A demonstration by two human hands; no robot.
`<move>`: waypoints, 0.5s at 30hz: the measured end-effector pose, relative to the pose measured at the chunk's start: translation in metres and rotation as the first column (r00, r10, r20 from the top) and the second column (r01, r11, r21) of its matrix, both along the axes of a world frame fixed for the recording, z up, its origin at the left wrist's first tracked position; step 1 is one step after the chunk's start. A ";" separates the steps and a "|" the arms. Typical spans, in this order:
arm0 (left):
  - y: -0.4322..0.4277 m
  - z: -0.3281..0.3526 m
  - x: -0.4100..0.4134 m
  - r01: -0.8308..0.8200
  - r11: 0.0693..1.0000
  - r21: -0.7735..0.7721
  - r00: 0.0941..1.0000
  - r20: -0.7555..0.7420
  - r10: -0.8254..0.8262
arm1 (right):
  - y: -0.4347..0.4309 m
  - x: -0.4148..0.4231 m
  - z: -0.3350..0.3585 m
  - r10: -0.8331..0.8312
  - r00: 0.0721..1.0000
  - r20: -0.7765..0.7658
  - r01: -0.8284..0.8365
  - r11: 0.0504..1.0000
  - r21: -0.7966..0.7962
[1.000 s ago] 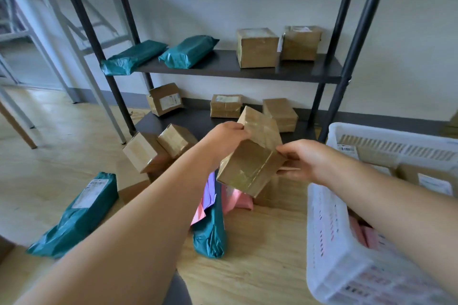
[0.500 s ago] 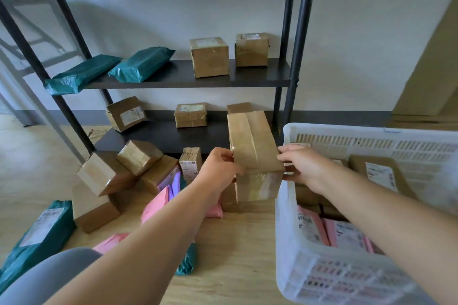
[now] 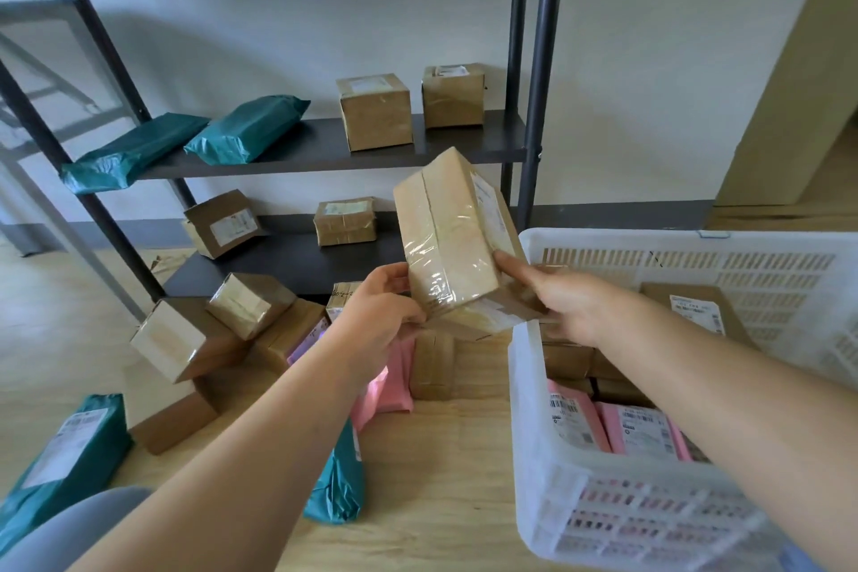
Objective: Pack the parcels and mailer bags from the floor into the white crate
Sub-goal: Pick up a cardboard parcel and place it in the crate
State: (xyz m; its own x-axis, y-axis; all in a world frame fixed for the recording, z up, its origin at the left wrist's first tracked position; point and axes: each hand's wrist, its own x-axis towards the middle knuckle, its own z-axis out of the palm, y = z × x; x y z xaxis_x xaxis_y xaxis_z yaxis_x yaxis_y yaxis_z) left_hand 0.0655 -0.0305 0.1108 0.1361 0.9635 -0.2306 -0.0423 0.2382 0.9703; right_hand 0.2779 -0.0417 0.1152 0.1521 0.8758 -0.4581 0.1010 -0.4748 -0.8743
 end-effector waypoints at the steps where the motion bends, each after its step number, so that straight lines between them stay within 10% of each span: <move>1: -0.001 0.001 0.000 -0.001 1.000 -0.005 1.000 -0.020 0.001 | -0.001 -0.002 -0.001 -0.002 1.000 -0.002 0.002 1.000 0.002; 9: -0.008 -0.006 0.004 0.022 0.997 0.075 0.950 -0.312 0.003 | -0.013 -0.012 -0.001 0.016 1.000 0.025 -0.019 0.992 0.129; 15: -0.001 0.000 0.008 -0.062 0.986 -0.154 0.982 -0.187 0.033 | -0.016 -0.012 -0.003 0.002 0.996 0.090 -0.018 0.983 0.183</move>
State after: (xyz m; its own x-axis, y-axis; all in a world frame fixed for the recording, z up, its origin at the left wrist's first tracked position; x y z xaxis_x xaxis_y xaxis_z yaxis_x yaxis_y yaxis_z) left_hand 0.0739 -0.0314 0.1109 0.0322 0.9170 -0.3976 0.1175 0.3916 0.9126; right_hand 0.2662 -0.0573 0.1119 0.1760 0.9454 -0.2743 0.1867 -0.3057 -0.9337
